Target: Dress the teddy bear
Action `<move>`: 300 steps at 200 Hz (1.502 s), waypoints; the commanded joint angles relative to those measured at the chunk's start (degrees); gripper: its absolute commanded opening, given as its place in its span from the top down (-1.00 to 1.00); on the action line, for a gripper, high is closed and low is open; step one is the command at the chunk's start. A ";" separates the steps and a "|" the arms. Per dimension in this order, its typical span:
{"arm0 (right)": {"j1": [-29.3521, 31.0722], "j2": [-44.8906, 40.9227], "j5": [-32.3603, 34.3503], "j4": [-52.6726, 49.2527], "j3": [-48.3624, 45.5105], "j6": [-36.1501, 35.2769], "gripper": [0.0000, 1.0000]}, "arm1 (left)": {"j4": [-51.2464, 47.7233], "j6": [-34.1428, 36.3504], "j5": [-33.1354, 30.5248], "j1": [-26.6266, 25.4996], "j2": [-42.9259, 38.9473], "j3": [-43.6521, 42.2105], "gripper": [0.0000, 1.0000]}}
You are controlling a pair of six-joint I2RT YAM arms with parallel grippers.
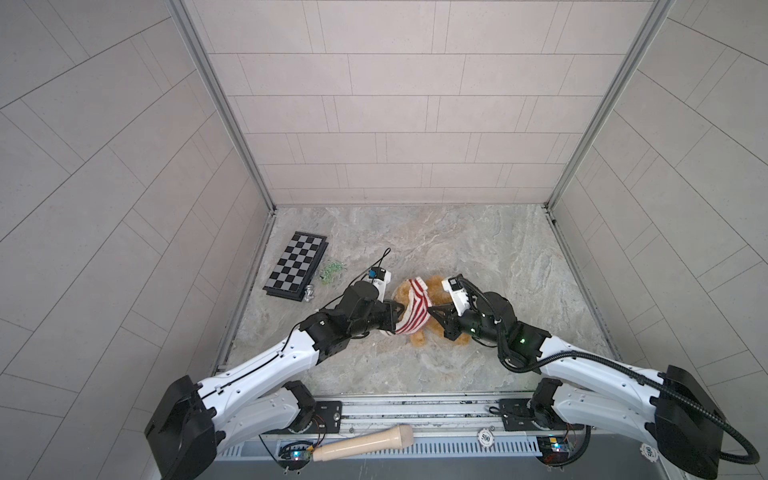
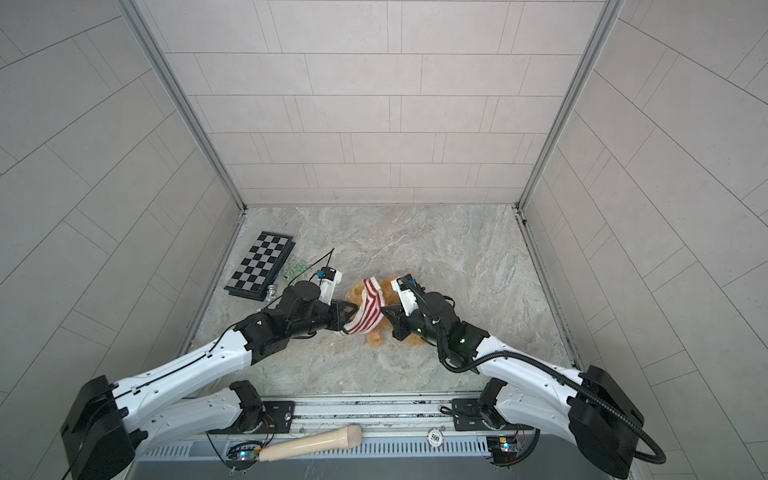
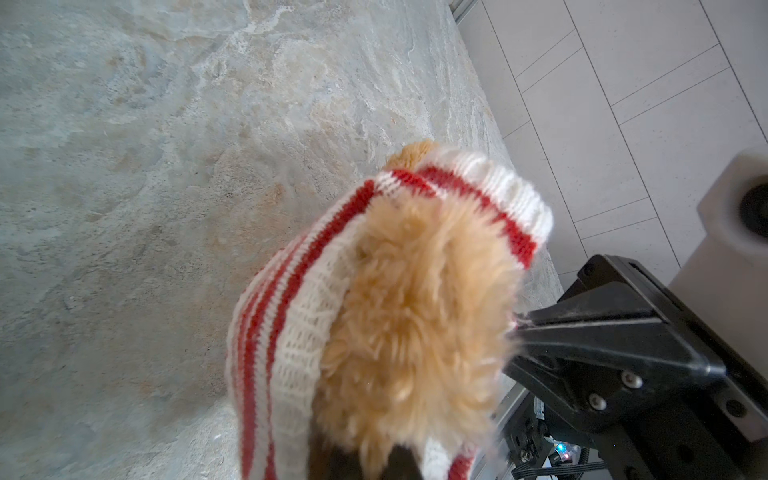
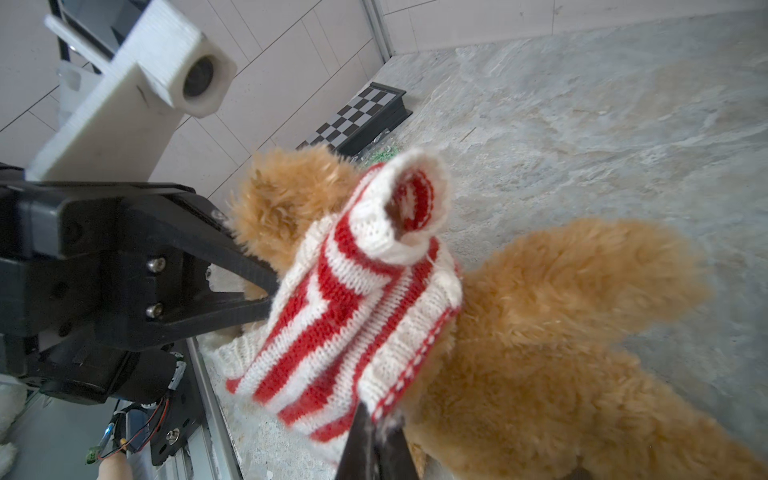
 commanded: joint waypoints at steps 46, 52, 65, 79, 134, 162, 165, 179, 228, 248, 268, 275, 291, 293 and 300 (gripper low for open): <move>-0.37 -3.82 6.91 -4.97 -3.70 -0.26 0.96 | -0.59 1.92 -3.38 0.16 -1.08 -1.57 1.00; -0.43 -3.67 7.02 -5.01 -3.78 -0.42 0.96 | -0.57 1.96 -3.24 0.16 -1.15 -1.54 1.00; -0.46 -2.86 8.03 -5.63 -3.65 -1.07 1.00 | -0.42 1.97 -2.89 0.15 -1.51 -1.63 1.00; -0.75 -0.92 9.59 -7.31 -2.68 -2.46 1.00 | 0.54 1.75 -1.70 0.20 -2.23 -1.85 1.00; -3.39 8.84 10.58 -9.85 2.18 -6.50 1.00 | 7.73 -5.05 5.36 0.24 -4.56 -2.34 1.00; -3.53 9.54 12.68 -13.22 4.05 -7.92 1.00 | 5.53 -5.57 2.47 0.26 -5.89 -2.28 1.00; -3.61 9.36 12.94 -13.49 4.16 -7.85 1.00 | 5.75 -5.86 2.19 0.25 -6.02 -2.50 1.00; -3.62 7.63 11.79 -12.96 3.94 -7.72 0.91 | 7.62 -8.11 1.28 0.33 -6.11 -3.95 1.00; 0.60 -0.74 6.21 -11.30 2.28 -11.80 0.36 | 22.72 -18.63 2.63 0.11 -5.40 -7.95 1.00; 3.17 -6.32 5.99 -10.46 -0.39 -11.31 0.13 | 22.92 -19.89 2.27 -0.04 -6.45 -7.35 1.00; 6.59 -9.46 6.26 -8.16 -3.46 -10.21 -0.20 | 23.51 -21.45 1.18 -0.05 -7.54 -7.58 1.00; 7.36 -9.19 5.96 -7.16 -4.05 -9.32 -0.24 | 24.09 -22.00 0.81 -0.06 -7.61 -7.68 1.00; 8.37 -6.94 5.17 -2.34 -5.86 -6.56 -0.25 | 25.78 -23.12 0.85 -0.09 -7.20 -7.63 1.00; 8.47 -6.60 5.09 -1.74 -6.09 -6.23 -0.25 | 26.01 -23.29 0.86 -0.11 -7.16 -7.60 1.00; 8.72 -5.26 4.62 0.89 -6.44 -5.40 -0.26 | 26.91 -23.58 0.73 -0.06 -7.01 -7.59 1.00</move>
